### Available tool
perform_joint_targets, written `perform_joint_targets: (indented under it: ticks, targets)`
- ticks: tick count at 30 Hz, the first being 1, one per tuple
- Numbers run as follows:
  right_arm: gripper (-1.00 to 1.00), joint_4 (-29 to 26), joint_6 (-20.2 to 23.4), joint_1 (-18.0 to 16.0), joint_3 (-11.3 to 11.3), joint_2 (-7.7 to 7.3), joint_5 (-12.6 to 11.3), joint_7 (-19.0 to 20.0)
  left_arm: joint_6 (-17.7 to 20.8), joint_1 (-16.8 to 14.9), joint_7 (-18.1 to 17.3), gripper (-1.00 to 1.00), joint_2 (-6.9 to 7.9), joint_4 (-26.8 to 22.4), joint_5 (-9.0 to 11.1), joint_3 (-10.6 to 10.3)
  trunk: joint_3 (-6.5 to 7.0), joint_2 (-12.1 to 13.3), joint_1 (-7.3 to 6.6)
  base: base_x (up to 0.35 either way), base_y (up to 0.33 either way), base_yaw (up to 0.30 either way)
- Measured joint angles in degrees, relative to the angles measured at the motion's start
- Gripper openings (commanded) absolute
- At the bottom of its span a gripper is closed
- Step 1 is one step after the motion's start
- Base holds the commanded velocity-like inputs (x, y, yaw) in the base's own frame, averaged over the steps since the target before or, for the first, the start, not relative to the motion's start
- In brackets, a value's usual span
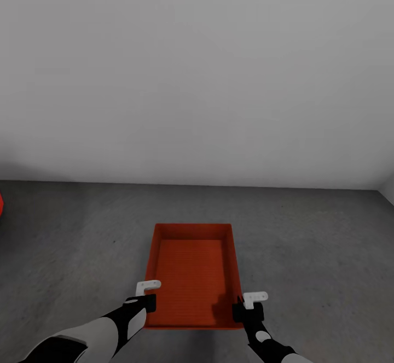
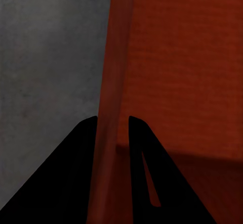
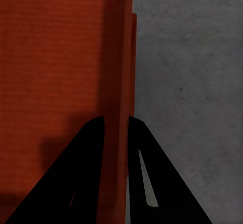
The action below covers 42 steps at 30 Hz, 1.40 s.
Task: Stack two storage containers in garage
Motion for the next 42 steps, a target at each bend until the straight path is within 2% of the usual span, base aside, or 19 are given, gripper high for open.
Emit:
perform_joint_targets:
  ticks: [12,19,23,25,42]
  targets:
    - [-1.00,0.0,0.0,0.0,0.0,0.00,0.0,0.0,0.0,0.0,0.0,-1.00,-0.01,0.0,0.0,0.0,0.00,0.0,0.00,0.000,0.000,0.000]
    - [-1.00,0.0,0.0,0.0,0.0,0.00,0.0,0.0,0.1,0.0,0.1,-1.00,0.00,0.0,2.4,-2.2,0.00,0.0,0.00,0.000,0.000,0.000]
    - [-1.00,0.0,0.0,0.0,0.0,0.01,0.0,0.0,0.1,0.0,0.1,-1.00,0.00,0.0,3.0,-2.7,-0.18,-0.4,0.21,0.000,0.000,0.000]
    - [-1.00,0.0,0.0,0.0,0.0,0.01,0.0,0.0,0.1,0.0,0.1,-1.00,0.00,0.0,3.1,-2.7,-0.53,-1.2,0.65,0.000,0.000,0.000]
    - [-1.00,0.0,0.0,0.0,0.1,0.00,0.0,0.0,0.0,0.0,0.1,-1.00,0.00,0.0,3.1,-2.8,-0.54,-1.2,0.66,0.000,0.000,0.000]
